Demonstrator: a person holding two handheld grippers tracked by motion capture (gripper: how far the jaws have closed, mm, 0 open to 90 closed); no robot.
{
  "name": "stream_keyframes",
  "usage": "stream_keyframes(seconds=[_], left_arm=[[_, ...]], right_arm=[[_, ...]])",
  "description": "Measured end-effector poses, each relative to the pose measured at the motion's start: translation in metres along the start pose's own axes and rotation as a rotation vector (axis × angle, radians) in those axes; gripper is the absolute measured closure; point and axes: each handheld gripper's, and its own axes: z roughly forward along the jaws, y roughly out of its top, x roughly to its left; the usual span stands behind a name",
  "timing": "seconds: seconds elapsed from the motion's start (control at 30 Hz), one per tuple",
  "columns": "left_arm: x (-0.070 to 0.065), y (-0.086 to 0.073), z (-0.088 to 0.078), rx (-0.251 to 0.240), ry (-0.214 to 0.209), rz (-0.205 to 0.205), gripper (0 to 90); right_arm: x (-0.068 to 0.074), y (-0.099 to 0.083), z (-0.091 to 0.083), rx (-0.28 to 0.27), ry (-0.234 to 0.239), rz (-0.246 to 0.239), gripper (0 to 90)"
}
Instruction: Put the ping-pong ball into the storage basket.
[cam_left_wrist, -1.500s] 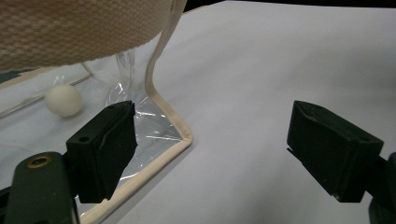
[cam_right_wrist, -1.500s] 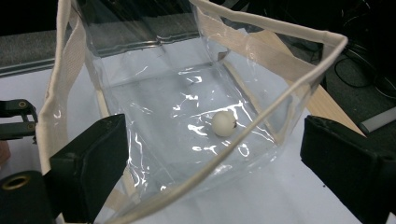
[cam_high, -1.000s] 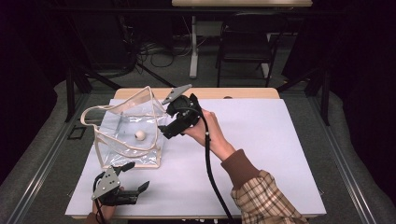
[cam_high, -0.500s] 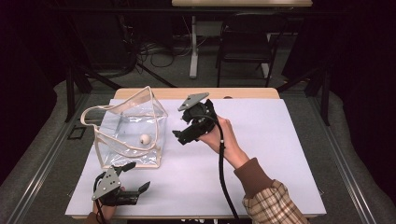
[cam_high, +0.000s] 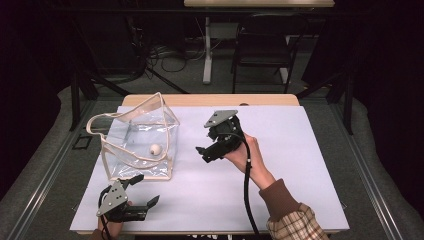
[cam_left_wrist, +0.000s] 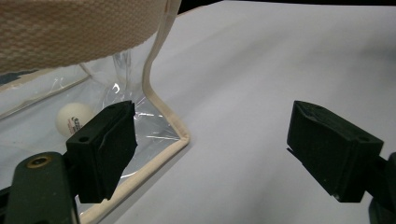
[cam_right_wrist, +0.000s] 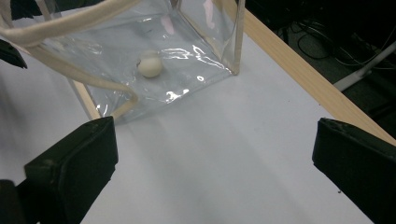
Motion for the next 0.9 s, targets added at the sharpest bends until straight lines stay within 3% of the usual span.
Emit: stream_keyframes(seconds=[0.9], left_arm=[[0.000, 0.000, 0.000, 0.007, 0.003, -0.001, 15.9]], right_arm=[[0.002, -0.065, -0.020, -0.031, -0.042, 0.028, 0.0]])
